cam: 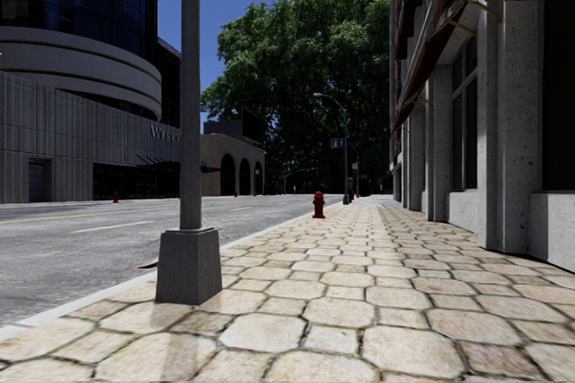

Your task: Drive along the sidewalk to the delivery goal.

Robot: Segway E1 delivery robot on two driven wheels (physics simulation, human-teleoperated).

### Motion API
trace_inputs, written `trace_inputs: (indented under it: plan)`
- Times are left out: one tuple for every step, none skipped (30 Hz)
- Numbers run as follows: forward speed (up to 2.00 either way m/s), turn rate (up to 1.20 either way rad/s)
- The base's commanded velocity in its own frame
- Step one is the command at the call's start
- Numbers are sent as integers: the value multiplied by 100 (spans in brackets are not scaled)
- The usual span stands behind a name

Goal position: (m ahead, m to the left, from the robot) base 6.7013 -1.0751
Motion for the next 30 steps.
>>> trace_inputs:
  plan:
    - [200,-29]
    - [200,-42]
    - [200,-45]
    - [200,-45]
    - [200,-45]
    - [200,-45]
    - [200,-45]
    - [200,-45]
    - [200,-45]
    - [200,-45]
    - [200,-45]
    - [200,-43]
    - [200,-42]
    - [200,-38]
    - [200,-31]
    - [200,-31]
    - [200,-20]
    - [200,0]
    - [200,0]
    - [200,0]
    - [200,0]
    - [200,0]
    - [200,0]
    - [200,0]
    - [200,0]
    - [200,0]
    - [200,0]
    - [200,0]
    - [200,0]
    - [200,0]
